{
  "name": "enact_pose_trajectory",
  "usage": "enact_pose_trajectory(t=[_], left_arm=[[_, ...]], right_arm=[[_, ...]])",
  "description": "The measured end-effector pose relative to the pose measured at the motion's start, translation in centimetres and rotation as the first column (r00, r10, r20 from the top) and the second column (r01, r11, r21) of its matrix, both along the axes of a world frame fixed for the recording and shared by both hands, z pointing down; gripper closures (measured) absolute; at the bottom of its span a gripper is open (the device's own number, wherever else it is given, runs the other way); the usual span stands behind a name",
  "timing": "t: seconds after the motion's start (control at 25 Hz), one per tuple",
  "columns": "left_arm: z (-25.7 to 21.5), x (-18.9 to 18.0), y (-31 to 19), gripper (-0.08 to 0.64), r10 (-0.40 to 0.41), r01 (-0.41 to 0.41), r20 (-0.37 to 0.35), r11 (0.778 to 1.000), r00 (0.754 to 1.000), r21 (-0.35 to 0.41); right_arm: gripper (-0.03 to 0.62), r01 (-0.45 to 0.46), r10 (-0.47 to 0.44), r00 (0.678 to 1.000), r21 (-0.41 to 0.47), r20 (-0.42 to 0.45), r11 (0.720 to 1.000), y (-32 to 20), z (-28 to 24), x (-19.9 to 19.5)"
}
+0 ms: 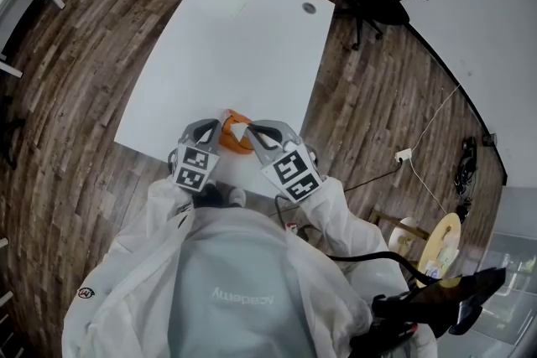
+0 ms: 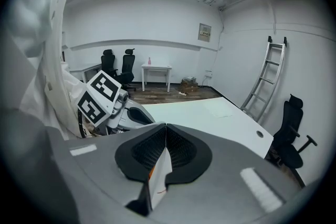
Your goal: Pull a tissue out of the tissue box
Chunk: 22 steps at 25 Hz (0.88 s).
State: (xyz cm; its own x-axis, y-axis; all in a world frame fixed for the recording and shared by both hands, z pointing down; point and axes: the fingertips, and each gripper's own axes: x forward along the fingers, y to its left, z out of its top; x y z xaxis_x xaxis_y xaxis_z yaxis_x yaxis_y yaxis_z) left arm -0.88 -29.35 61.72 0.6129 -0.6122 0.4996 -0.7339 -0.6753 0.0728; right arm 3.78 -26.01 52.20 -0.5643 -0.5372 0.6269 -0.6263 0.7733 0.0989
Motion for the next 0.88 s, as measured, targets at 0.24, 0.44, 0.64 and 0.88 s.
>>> enact_pose_trajectory(t=[0.24,0.44,0.64,0.88], left_arm=[[2.6,0.4,0.7,0.56,0.019,-0.018,0.033,0.999,0.999,-0.046],[4.9,0.5,1.2,0.56,0.025,-0.022,0.044,0.996,0.999,-0.082],[4.7,0.6,1.2,0.56,0.031,-0.027,0.048,0.997,0.998,-0.076],[4.9,0.2,1.1,0.56,0.025,-0.021,0.05,0.996,0.998,-0.081]], right_arm=[[0.588,0.001,-0.001,1.0,-0.007,0.009,1.0,0.1,-0.2,-0.2],[0.588,-0.001,0.001,1.0,-0.011,0.016,1.0,0.3,-0.4,-0.3],[0.588,0.0,0.0,1.0,-0.011,0.017,1.0,0.2,-0.3,-0.4],[0.588,0.0,0.0,1.0,-0.005,0.023,1.0,0.1,-0.6,-0.6]])
